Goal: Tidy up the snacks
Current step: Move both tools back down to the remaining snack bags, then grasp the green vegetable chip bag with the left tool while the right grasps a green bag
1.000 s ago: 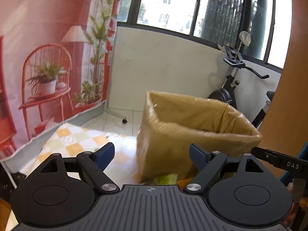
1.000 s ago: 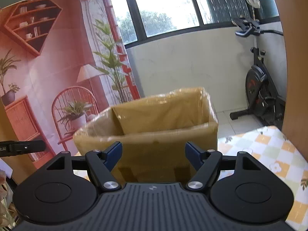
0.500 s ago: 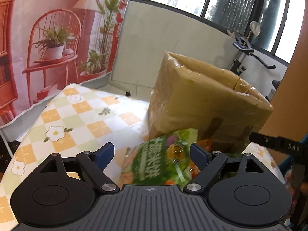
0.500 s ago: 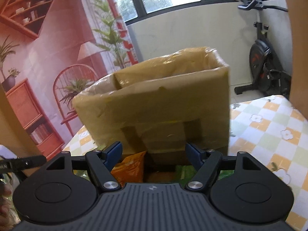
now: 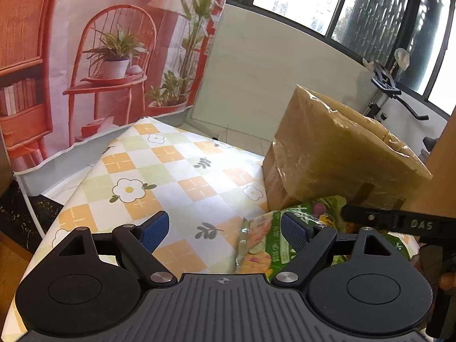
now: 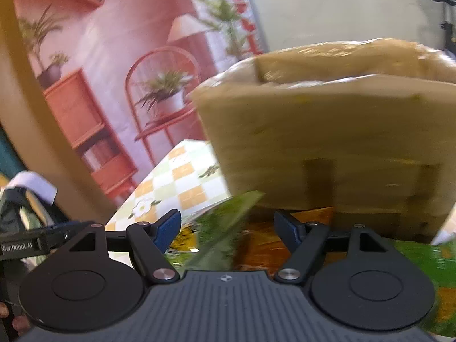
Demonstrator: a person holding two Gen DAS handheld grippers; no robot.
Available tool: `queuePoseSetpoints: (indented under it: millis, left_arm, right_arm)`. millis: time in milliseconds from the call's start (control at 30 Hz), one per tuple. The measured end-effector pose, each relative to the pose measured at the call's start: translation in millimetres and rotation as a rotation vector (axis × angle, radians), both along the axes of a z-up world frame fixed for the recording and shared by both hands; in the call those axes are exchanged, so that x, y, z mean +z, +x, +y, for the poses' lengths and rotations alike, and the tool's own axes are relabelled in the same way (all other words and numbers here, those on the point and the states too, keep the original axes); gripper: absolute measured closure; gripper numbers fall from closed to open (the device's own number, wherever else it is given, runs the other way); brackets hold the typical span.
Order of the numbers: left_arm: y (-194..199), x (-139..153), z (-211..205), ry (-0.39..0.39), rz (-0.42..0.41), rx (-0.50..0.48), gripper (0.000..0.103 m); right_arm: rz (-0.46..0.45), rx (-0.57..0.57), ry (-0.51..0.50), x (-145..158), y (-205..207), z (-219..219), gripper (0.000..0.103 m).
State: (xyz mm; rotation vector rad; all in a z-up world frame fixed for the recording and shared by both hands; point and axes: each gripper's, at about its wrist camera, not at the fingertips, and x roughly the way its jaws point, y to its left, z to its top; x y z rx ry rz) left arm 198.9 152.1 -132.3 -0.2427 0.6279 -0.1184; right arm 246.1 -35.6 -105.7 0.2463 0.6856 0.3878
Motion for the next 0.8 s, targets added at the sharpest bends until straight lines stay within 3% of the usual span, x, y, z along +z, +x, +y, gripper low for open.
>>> queuePoseSetpoints:
  millis: [300,433,800]
  left_arm:
    - [2,-12,1,-0.026,0.012,-0.008,0.016]
    - [4,-14,-2,-0.027,0.017,-0.026,0.016]
    - [11,-19,-41,-0.069,0.028,-0.150,0.016]
  right_arm:
    - [0.141,0.087,-0.027,-22,18,34,0.027]
    - [0.116,0.108,-0.022,-22,9,29,0.043]
    - [0.088,0.059,0.136,-17,-16,-27,0.047]
